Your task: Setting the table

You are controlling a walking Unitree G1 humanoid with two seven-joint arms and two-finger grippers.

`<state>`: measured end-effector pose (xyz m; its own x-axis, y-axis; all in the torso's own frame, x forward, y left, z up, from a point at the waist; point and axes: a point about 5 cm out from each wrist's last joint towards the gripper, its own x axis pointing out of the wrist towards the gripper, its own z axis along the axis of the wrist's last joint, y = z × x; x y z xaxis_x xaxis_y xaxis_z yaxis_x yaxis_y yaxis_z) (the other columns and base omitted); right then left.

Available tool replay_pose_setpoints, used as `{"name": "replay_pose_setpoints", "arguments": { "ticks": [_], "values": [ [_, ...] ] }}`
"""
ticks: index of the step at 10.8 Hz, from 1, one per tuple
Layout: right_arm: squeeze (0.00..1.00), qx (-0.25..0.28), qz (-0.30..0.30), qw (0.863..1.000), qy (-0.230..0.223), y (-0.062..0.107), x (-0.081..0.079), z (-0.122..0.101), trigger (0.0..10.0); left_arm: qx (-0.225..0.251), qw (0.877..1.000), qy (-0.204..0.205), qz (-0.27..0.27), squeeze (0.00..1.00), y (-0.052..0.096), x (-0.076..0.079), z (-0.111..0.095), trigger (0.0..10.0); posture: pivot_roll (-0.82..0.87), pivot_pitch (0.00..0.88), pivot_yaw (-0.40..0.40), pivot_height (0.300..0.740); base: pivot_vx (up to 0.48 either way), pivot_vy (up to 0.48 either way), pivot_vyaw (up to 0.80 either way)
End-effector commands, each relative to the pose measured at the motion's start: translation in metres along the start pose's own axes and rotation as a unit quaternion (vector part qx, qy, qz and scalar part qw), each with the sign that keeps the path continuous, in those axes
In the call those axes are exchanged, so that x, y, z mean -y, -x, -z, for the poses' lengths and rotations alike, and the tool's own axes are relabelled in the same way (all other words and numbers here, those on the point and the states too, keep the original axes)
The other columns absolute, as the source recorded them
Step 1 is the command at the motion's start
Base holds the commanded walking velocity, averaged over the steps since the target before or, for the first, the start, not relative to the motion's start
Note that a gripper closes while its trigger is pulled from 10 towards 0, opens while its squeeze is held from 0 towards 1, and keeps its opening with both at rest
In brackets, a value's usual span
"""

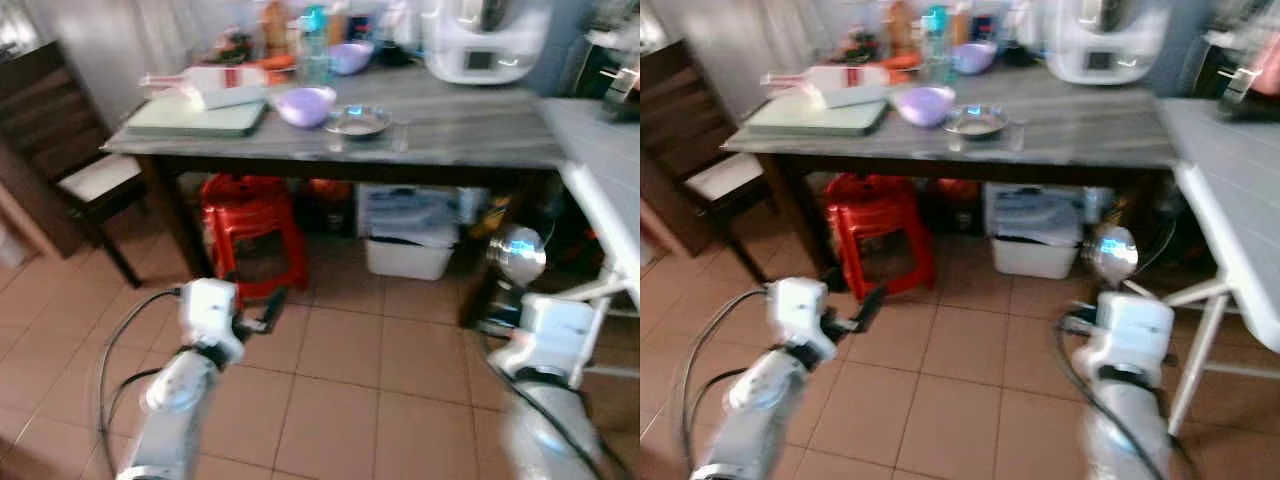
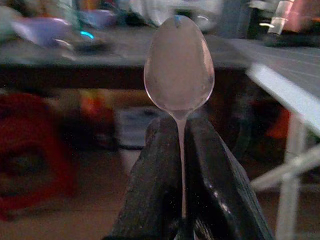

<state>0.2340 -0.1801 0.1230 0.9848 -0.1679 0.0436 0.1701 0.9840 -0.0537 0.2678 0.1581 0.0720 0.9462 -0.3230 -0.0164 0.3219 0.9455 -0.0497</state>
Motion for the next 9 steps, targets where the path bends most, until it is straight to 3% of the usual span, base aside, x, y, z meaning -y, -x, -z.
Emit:
{"name": "replay_pose_setpoints", "arguments": {
  "ticks": [1, 9],
  "values": [
    [0.0, -0.001, 0.011, 1.0, 0.014, 0.0005, 0.0089, 0.0008, 10.0, 0.013, 1.0, 0.0, 0.011, 0.0, -0.007, 0.0068, -0.0066, 10.0, -0.04, 0.0, 0.072, 0.74, 0.42, 0.0, 0.0],
    [0.0, 0.0, 0.01, 1.0, 0.008, -0.0017, 0.0057, 0.0014, 10.0, 0.017, 0.999, 0.004, 0.034, 0.0, -0.0116, 0.015, -0.0094, 10.0, -0.04, 0.0, 0.08, 0.74, 0.422, 0.0, 0.0]
  ]
}}
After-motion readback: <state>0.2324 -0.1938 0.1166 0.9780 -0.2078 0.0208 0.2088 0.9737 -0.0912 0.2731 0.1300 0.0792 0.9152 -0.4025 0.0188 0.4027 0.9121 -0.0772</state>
